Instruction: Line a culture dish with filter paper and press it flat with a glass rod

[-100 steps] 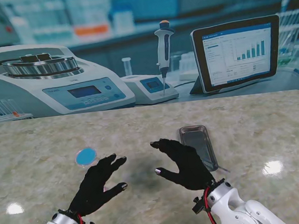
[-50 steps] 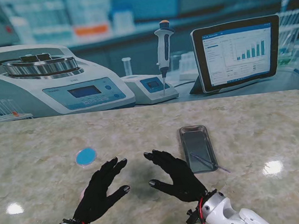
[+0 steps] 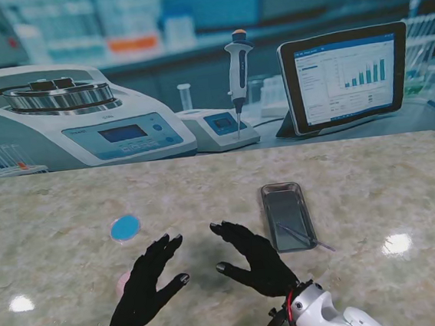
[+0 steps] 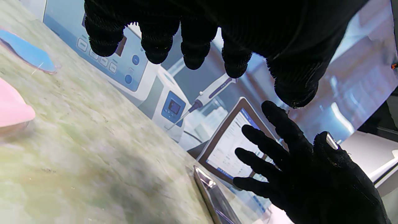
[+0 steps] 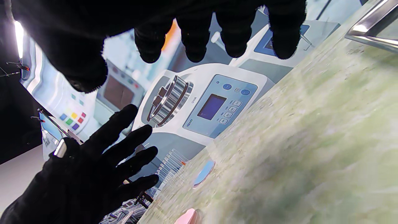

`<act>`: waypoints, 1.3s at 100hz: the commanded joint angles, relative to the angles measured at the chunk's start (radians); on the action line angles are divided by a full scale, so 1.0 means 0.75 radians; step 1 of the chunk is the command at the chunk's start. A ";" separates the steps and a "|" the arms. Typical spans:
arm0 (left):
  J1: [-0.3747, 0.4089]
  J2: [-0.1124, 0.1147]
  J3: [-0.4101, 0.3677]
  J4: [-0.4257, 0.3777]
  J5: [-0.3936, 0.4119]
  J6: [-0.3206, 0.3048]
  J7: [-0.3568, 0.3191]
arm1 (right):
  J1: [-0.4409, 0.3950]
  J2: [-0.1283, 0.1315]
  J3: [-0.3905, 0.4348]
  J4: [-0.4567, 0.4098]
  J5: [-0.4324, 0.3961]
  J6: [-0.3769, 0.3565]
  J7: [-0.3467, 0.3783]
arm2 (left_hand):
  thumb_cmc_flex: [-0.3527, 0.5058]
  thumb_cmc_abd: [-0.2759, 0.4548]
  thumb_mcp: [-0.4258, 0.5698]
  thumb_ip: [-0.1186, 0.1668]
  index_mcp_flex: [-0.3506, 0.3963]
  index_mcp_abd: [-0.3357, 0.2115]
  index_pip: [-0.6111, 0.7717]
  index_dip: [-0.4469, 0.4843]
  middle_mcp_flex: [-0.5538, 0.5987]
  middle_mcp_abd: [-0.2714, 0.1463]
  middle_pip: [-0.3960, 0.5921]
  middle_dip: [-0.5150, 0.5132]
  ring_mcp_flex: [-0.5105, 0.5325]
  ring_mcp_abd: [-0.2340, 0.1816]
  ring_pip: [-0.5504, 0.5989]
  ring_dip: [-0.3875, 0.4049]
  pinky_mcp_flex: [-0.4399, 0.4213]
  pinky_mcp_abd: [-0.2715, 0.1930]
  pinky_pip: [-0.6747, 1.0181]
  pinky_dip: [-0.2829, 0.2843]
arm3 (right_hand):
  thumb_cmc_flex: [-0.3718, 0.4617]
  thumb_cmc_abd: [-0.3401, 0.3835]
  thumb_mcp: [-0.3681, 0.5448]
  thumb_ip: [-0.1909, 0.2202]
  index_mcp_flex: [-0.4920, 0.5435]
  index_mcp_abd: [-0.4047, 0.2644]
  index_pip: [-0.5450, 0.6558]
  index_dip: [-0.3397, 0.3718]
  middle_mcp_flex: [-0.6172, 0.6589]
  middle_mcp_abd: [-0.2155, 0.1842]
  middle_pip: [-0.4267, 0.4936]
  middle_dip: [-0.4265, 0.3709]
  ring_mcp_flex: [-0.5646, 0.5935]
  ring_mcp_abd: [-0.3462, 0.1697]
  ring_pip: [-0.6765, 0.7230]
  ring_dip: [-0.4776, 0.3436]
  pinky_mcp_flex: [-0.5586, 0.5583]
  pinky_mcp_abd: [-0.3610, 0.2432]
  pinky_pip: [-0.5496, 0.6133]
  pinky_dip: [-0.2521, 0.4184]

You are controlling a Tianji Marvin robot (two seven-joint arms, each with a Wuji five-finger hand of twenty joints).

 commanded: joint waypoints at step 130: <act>-0.005 -0.009 0.104 0.019 -0.009 0.029 0.036 | -0.140 0.007 0.043 -0.034 -0.045 -0.059 -0.002 | -0.001 0.052 -0.020 0.021 -0.030 -0.028 -0.080 -0.016 -0.060 -0.056 -0.039 -0.104 -0.051 -0.084 -0.054 -0.133 0.006 -0.085 -0.090 -0.168 | -0.055 0.006 0.010 0.007 0.047 -0.040 -0.025 -0.308 -0.054 -0.043 -0.054 -0.077 -0.042 -0.054 -0.059 -0.071 -0.004 -0.023 -0.198 0.056</act>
